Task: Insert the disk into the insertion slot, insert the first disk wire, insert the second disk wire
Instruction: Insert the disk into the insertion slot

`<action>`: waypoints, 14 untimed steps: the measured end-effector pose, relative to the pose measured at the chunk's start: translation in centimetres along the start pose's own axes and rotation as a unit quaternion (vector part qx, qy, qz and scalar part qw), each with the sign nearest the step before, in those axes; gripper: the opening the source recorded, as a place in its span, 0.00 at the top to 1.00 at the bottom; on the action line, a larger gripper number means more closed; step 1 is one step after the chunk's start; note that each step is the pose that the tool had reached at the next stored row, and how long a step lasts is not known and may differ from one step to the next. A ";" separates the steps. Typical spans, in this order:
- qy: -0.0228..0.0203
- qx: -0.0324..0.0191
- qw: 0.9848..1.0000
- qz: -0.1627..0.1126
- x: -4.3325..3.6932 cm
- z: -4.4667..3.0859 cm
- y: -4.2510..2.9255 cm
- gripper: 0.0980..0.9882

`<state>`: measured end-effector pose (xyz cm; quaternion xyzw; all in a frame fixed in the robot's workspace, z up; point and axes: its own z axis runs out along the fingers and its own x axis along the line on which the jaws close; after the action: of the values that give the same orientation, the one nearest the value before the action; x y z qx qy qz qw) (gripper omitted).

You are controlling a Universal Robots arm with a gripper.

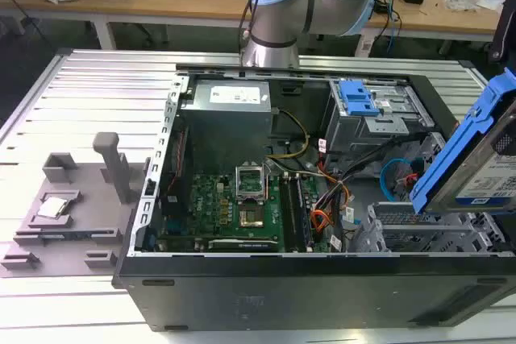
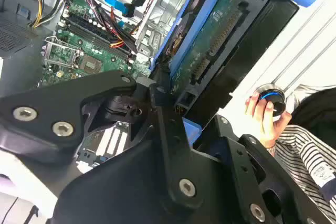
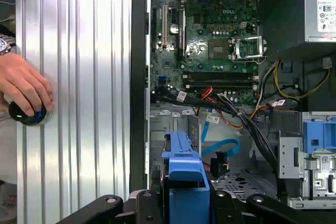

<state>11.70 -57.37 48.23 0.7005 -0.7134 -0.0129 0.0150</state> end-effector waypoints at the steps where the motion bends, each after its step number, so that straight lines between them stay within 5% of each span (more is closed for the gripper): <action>1: 0.000 0.000 1.000 0.000 0.00 0.09 -0.01 0.70; 5: -0.001 0.000 1.000 0.000 0.00 1.28 0.46 0.70; 6: -0.003 0.000 1.000 0.000 0.02 1.31 0.67 0.70; 7: -0.009 0.000 1.000 0.000 0.01 1.37 1.00 0.70; 9: -0.012 0.000 1.000 0.000 0.00 1.51 1.14 0.70; 14: -0.012 0.000 1.000 0.000 -0.37 2.95 1.12 0.70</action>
<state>10.47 -56.99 45.32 0.7006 -0.7132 -0.0216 0.0065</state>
